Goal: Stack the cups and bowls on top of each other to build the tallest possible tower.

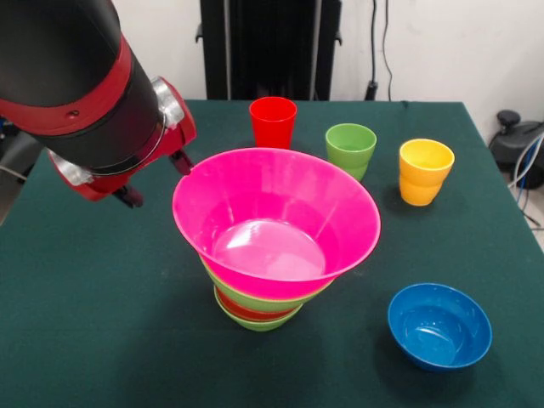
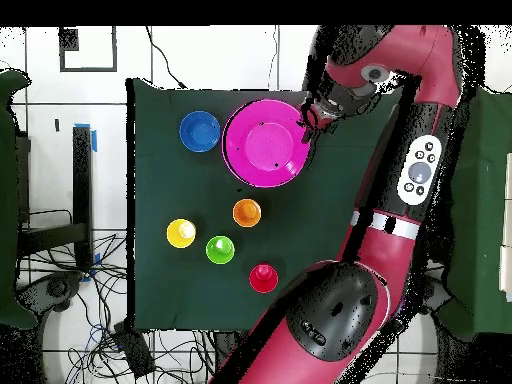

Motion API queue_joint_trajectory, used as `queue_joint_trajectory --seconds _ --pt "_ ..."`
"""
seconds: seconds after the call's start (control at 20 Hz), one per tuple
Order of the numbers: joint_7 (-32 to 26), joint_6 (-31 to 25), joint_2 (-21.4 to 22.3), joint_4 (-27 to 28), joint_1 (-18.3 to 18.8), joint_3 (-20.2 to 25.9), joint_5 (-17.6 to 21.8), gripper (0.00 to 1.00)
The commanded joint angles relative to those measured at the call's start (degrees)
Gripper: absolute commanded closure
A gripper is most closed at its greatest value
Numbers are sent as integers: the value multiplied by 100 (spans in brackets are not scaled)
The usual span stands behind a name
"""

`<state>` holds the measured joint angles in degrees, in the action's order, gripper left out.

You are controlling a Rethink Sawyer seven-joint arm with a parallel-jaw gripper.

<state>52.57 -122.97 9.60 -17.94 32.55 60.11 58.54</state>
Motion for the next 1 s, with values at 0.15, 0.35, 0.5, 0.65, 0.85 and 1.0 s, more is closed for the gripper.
queue_joint_trajectory --seconds 0.15,0.35,0.5,0.65,0.85,1.0 --pt "-1308 -905 37 139 -134 632 900 0" --pt "-1363 -1158 99 135 -101 809 1091 0" --pt "-1448 -1372 120 156 -86 987 1319 0" --pt "-1660 -1537 148 134 -69 1099 1545 0" --pt "-1929 -1634 170 95 -36 1224 1776 0" --pt "-2176 -1704 190 97 -14 1348 2056 0"
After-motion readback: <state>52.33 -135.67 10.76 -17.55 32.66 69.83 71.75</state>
